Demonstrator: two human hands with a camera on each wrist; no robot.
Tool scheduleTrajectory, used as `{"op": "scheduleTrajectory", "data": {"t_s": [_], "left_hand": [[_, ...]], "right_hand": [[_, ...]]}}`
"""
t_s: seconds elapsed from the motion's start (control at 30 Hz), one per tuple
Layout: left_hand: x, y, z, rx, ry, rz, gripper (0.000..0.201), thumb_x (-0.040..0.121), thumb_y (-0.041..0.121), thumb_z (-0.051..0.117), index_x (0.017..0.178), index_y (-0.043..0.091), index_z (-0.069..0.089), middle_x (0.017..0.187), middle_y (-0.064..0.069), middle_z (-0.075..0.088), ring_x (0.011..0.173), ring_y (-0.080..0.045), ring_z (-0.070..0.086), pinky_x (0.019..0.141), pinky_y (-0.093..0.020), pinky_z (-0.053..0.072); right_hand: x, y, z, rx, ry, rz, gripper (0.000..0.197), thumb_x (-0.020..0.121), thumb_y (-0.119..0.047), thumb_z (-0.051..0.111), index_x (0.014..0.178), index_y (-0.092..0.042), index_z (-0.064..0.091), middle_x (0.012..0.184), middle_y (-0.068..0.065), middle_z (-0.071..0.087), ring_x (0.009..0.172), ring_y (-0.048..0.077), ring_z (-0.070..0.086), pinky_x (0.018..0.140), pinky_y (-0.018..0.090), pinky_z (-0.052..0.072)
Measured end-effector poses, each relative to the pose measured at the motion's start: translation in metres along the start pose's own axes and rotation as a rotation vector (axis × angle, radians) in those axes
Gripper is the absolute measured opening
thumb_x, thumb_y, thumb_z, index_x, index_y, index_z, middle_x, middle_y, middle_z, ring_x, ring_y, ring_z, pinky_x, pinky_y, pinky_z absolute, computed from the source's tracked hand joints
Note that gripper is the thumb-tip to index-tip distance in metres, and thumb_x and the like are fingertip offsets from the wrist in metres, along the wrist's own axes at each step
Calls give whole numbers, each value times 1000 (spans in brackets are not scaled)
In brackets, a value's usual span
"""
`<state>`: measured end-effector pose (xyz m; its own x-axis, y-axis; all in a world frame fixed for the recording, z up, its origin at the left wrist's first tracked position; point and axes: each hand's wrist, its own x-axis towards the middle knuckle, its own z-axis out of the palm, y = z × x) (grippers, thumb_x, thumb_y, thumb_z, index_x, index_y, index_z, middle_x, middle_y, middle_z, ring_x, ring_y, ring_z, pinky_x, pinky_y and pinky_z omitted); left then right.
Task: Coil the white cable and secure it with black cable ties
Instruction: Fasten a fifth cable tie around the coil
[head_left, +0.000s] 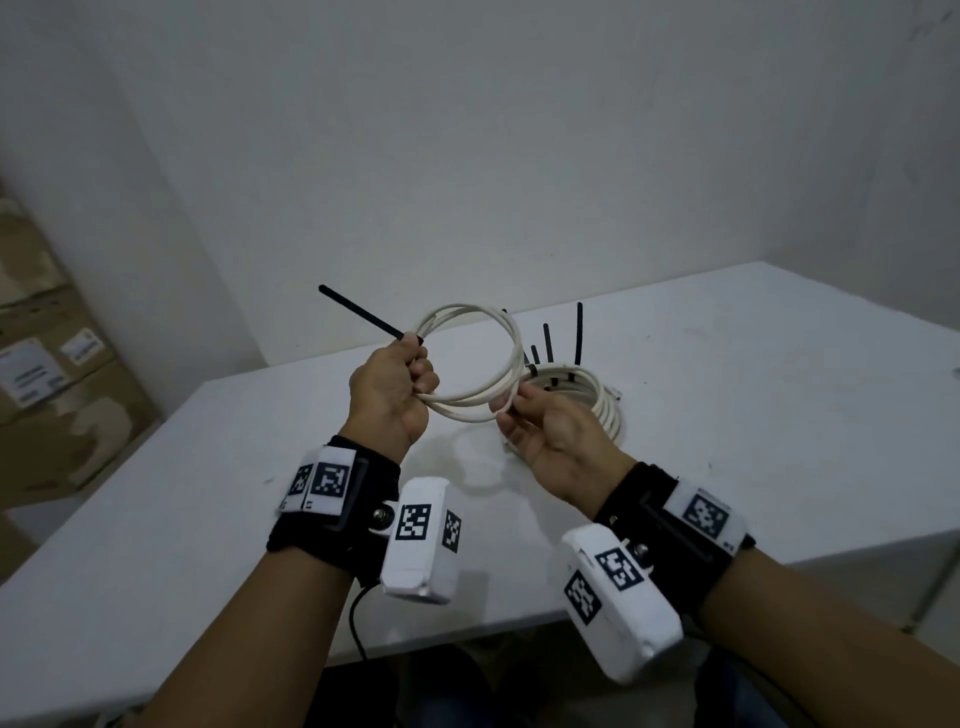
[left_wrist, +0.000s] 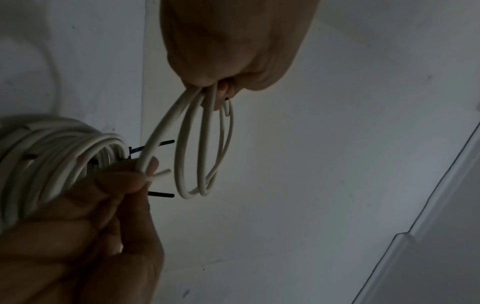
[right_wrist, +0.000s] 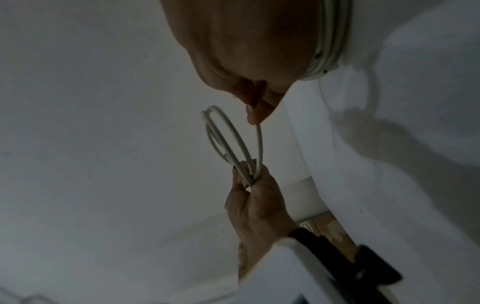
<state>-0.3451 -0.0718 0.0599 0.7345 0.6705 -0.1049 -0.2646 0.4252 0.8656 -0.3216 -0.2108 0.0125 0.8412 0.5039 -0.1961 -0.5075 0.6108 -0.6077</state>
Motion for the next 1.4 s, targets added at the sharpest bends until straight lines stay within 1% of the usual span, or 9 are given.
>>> {"op": "scheduleTrajectory", "data": {"t_s": [0.13,0.27,0.47,0.53,0.67,0.87,0.97,1.23,1.4], "left_hand": [[-8,-7,3,114,15,59,21,96,0,49,75,5,53,67,-4,44,34,-4,34,33,-15,25],[-8,-15,-1,209,79,131,12,94,-1,52,86,6,58,64,-2,43,36,-5,29,36,-15,23],[-5,-24,-2,275,164,175,15,94,2,54,107,2,60,60,-2,41,34,-7,27,37,-15,25],[-4,-27,-1,276,170,181,17,94,4,54,110,1,60,60,-1,41,33,-7,27,37,-15,26],[-7,-31,4,245,137,196,18,94,2,54,111,0,58,64,-2,44,37,-6,29,37,-16,27],[-8,-32,3,272,65,199,11,93,3,55,103,2,59,74,-5,50,53,-13,45,40,-21,42],[-7,-35,0,312,53,178,14,93,6,56,106,2,60,79,-8,56,61,-17,56,50,-26,54],[1,-41,-7,490,25,158,6,88,5,63,82,6,65,71,-10,61,58,-18,56,57,-28,54],[6,-51,4,560,-42,129,10,85,4,66,76,1,69,70,-14,64,55,-23,60,57,-31,58]], "right_hand": [[5,-5,-1,98,-47,113,18,91,7,47,81,0,60,76,13,62,55,16,64,48,17,53],[7,-11,-1,148,-112,133,22,93,1,42,87,-1,63,71,13,70,58,18,69,58,22,56],[9,-10,-11,-119,-98,20,37,98,-36,44,92,-4,62,82,11,70,71,20,67,66,27,53],[8,-6,-10,-287,-63,-88,14,95,-20,55,98,-7,56,80,9,66,67,17,65,57,23,52],[10,-4,-10,-424,65,-285,28,88,5,54,105,-14,44,68,9,63,50,18,62,47,25,48],[15,-10,-15,-469,119,-286,24,84,5,54,92,-16,45,87,17,61,51,24,64,50,36,55],[18,-12,-20,-527,124,-320,22,84,6,54,88,-15,47,95,23,61,52,22,66,45,32,54],[24,-27,-36,-686,154,-444,13,82,1,61,90,-9,59,92,19,66,66,23,68,46,28,54],[36,-56,-45,-794,180,-415,11,78,5,63,82,-5,60,77,16,63,54,18,63,44,29,54]]}}
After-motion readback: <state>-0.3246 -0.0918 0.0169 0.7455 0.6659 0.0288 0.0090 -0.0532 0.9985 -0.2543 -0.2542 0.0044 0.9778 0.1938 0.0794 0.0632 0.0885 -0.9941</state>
